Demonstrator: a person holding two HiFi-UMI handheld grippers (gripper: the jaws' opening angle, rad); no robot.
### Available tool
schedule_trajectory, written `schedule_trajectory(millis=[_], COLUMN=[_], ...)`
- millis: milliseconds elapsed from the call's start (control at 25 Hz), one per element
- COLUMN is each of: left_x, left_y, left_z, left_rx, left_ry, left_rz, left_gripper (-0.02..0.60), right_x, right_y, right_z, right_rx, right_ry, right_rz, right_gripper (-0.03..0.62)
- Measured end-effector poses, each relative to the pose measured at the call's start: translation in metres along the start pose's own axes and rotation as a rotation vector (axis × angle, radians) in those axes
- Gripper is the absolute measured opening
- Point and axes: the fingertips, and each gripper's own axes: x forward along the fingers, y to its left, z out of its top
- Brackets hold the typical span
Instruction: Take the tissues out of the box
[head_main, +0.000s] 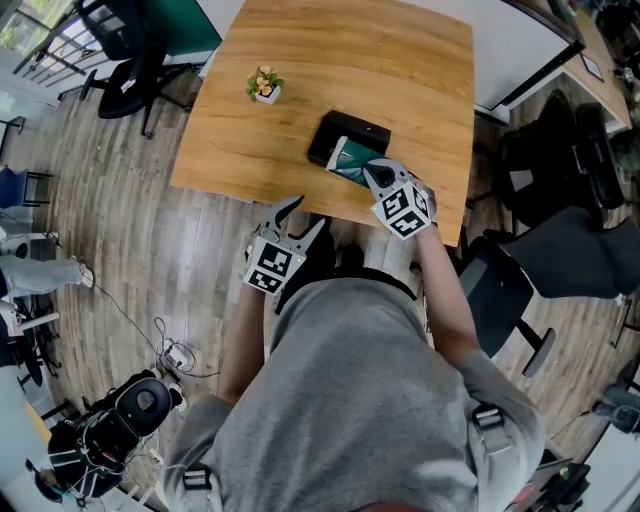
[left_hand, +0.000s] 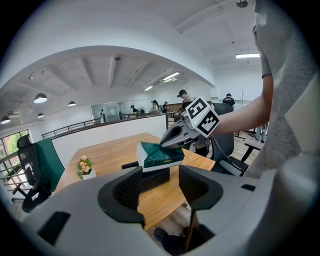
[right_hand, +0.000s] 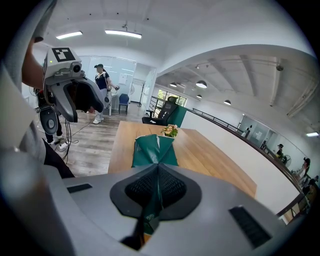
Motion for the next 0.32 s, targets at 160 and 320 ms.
schedule_trajectory(millis=[160,320], left_x=[0.0009,0.0026], left_y=[-0.0001,0.0001], left_z=[-0.0003,-0.0039], left_rx=[-0.001,-0.008], left_ry=[-0.001,0.000], left_rz=[0.000,-0.001], left_gripper=[0.242,0.242], right_x=[0.0008,0.0012], right_y=[0.0006,0.0004], right_z=[-0.0010,-0.0001], right_rx=[0.003,0.017], right_ry=[0.001,-0.011], right_rz=[0.002,0.004], right_gripper=[0.003,0.003])
